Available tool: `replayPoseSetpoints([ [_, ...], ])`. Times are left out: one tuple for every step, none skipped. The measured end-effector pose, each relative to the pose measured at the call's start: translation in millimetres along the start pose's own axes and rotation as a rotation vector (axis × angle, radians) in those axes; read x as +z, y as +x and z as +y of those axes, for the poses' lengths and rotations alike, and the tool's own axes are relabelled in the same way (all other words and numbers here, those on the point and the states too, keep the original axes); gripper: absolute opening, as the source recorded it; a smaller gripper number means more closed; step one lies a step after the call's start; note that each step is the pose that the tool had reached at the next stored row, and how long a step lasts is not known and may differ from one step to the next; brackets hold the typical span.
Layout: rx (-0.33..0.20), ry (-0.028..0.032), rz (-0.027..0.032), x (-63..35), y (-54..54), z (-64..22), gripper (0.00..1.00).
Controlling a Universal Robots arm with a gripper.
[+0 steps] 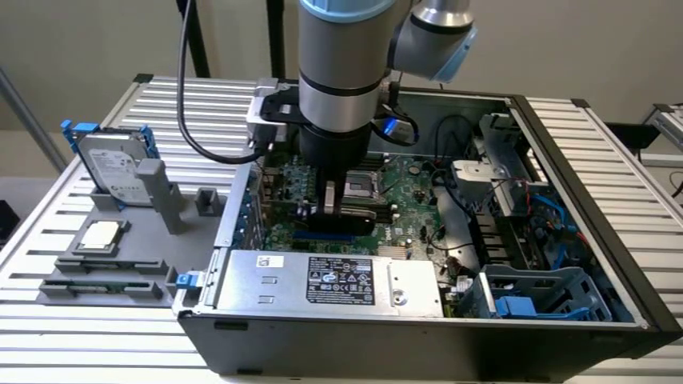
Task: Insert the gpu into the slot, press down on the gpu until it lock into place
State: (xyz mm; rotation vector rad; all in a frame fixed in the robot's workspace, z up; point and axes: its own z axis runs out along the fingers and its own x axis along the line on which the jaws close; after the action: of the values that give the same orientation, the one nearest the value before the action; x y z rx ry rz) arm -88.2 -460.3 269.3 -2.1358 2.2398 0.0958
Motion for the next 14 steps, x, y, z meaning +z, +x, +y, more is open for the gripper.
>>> replayPoseSetpoints([
  [-0.001, -0.0001, 0.0001, 0.8, 0.0, -0.1, 0.26],
  [-0.002, -0.0002, 0.0002, 1.4, -0.1, -0.2, 0.26],
  [-0.003, -0.0002, 0.0004, 2.0, -0.1, -0.2, 0.26],
  [-0.003, -0.0003, 0.0006, 2.5, -0.2, -0.3, 0.26],
  [-0.004, -0.0003, 0.0008, 3.1, -0.2, -0.3, 0.26],
  [-0.005, -0.0004, 0.001, 3.5, -0.3, -0.2, 0.26],
  [-0.005, -0.0005, 0.0012, 4.0, -0.4, -0.2, 0.26],
  [-0.006, -0.0007, 0.0013, 4.4, -0.4, -0.2, 0.26],
  [-0.006, -0.0008, 0.0015, 4.8, -0.6, -0.2, 0.26],
  [-0.007, -0.0009, 0.0014, 5.2, -0.9, -0.2, 0.26],
  [-0.008, -0.0009, 0.0016, 5.5, -1.2, -0.2, 0.26],
  [-0.008, -0.001, 0.0017, 5.8, -1.6, -0.2, 0.26],
  [-0.009, -0.0011, 0.0019, 6.1, -1.9, -0.2, 0.26],
  [-0.01, -0.0012, 0.0019, 6.6, -2.2, -0.2, 0.26],
])
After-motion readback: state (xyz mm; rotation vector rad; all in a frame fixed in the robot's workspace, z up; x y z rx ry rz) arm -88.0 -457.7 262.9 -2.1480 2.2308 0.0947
